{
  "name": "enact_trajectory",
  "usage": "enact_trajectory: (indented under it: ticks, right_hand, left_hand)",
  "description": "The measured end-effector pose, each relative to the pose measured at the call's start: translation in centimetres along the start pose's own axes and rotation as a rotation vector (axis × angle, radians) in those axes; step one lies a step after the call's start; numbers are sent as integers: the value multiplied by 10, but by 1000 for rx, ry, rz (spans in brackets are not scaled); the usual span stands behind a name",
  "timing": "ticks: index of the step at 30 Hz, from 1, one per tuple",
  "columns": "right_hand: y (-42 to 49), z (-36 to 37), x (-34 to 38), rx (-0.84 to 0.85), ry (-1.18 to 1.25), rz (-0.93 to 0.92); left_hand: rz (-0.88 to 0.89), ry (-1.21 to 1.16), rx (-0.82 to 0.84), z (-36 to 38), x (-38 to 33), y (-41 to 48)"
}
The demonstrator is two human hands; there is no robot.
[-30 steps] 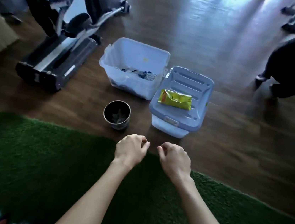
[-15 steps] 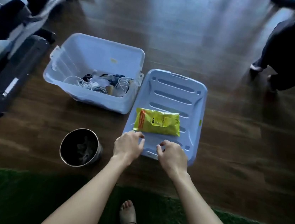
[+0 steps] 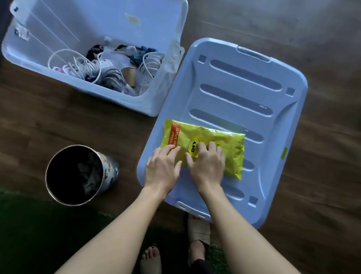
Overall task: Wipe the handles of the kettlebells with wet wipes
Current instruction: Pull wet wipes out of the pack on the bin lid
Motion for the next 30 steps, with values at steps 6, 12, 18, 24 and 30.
enact_trajectory:
  ticks: [6, 12, 18, 24, 30]
  right_hand:
    - [8, 14, -2, -76, 64, -87]
    - [3, -18, -41, -166, 657, 403]
    - [-8, -29, -104, -253, 1038, 997]
    - [-8, -26, -107, -200, 1032, 905]
    - [-7, -32, -106, -175, 1026, 833]
  left_hand:
    - [-40, -44, -53, 16, 9, 7]
    - [-59, -18, -87, 14, 6, 10]
    - [-11, -108, -125, 9, -28, 22]
    - [-50, -95, -41, 18, -67, 44]
    - [-245, -109, 46, 23, -71, 53]
Point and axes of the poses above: each hand's wrist, its own y-axis towards the middle knuckle, its own z-axis out of the palm, x = y × z, the point moved 4 cm from there along y, towards the middle knuckle, and after that the axes turned 3 degrees about -x, right-handed, at the moved point
